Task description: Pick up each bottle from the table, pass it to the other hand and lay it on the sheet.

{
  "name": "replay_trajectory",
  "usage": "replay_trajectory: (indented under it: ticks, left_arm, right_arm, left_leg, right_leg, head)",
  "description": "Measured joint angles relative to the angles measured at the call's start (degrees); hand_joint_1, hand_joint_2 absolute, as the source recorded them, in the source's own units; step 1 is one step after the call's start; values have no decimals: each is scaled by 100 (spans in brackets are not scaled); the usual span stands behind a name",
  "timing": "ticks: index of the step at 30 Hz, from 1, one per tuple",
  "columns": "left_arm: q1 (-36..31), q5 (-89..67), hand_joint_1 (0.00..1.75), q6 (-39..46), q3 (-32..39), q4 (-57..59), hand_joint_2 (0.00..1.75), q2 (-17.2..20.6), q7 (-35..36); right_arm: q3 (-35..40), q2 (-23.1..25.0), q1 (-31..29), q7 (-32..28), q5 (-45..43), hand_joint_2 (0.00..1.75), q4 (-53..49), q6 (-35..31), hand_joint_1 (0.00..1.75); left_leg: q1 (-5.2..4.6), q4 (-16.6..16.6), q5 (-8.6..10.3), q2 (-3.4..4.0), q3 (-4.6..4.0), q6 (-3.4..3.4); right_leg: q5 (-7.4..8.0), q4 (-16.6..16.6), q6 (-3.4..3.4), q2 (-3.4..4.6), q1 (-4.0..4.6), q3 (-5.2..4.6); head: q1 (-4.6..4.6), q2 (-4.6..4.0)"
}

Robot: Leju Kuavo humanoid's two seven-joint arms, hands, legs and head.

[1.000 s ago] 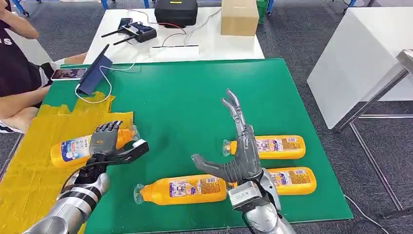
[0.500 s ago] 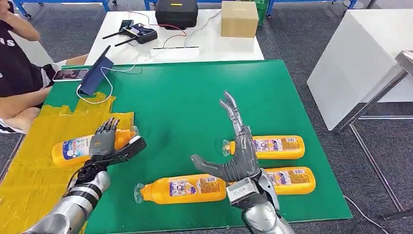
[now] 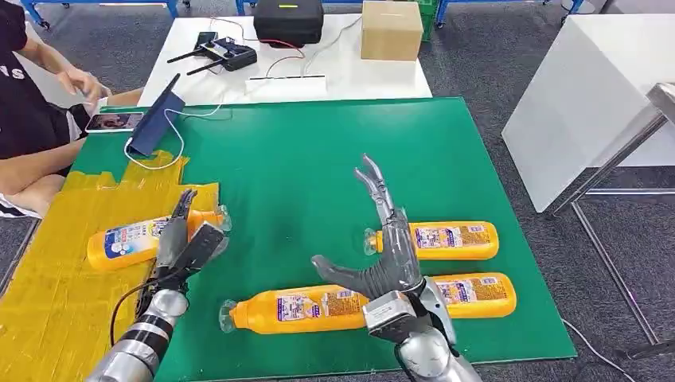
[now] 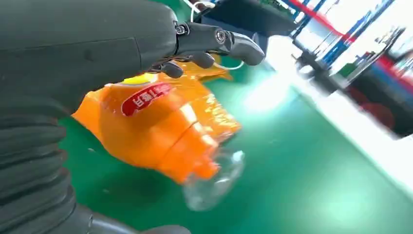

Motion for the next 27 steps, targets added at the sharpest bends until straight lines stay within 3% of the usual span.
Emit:
replay_trajectory:
  ticks: [6,13,27]
  left_arm:
    - [469,593,0,-87,2,-1254,175,-63,-175]
    - [634,499,0,31,-24,-1800,175,-188,-170]
    - [784,1124,0,-244,-118,-2176,175,-310,-231]
  right_arm:
    - [149,-199,53,212,638,175,127,293,0]
    - [814,-749,23,505,1693,175,437,949,0]
    - [1418,-1492,-50,944,1912,175,876,1069,0]
  left_leg:
    - [0,0,-1,-1,-20,0]
    - [0,0,-1,-5,-23,1]
    - [0,1,-2,0,-23,1]
  right_leg:
    - [0,0,0,0,0,-20]
    - [-1,-1,1,-2,0,-19]
    - [0,-2,1,-1,0,-23]
  head:
    - [0,0]
    - [0,0]
    - [0,0]
